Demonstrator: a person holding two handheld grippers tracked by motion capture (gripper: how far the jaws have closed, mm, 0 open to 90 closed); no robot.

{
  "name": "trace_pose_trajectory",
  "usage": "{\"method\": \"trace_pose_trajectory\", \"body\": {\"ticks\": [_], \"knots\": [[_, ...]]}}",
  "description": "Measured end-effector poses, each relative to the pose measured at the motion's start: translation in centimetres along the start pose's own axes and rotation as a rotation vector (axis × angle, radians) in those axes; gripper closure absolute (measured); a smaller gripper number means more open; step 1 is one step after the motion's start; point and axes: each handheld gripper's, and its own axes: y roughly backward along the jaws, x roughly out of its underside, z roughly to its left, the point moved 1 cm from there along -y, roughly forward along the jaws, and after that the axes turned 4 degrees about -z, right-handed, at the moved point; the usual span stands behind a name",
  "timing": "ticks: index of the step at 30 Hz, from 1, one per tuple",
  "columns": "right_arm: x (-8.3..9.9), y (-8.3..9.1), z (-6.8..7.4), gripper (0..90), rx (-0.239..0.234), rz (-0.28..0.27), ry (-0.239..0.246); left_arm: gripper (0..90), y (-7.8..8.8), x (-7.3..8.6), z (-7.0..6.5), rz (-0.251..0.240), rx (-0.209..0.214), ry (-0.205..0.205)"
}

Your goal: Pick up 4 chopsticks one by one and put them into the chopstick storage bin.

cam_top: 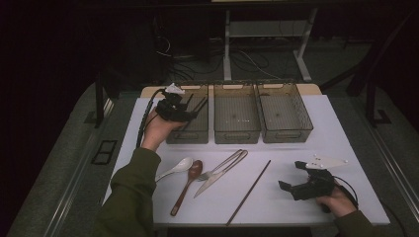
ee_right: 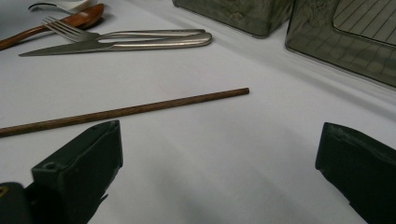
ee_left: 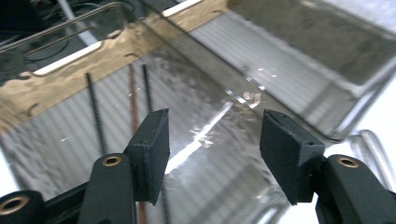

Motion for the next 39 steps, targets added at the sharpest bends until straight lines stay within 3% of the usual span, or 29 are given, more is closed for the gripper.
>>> {"method": "trace_pose_trajectory", "body": {"ticks": [4,10,16,36,39], "knots": [[-0.1,0.1,0.1,0.4,-0.002,-0.006,0.004,38.0,0.6,0.3,-1.4,0.014,0.010,-0.035],[-0.1,-0.1,0.1,0.4,-0.011,-0.001,0.010,36.5,1.5,1.0,-3.1,-0.003,0.046,-0.044],[-0.4,-0.4,0.4,0.4,-0.030,0.002,0.046,33.9,2.0,1.7,-4.9,-0.034,0.070,-0.045],[-0.2,-0.5,0.6,0.4,-0.024,0.017,0.040,34.5,0.8,5.2,-10.2,-0.028,0.139,-0.014],[-0.1,-0.5,0.5,0.4,-0.025,0.018,0.043,36.2,0.6,5.7,-10.8,-0.030,0.168,-0.006]]}}
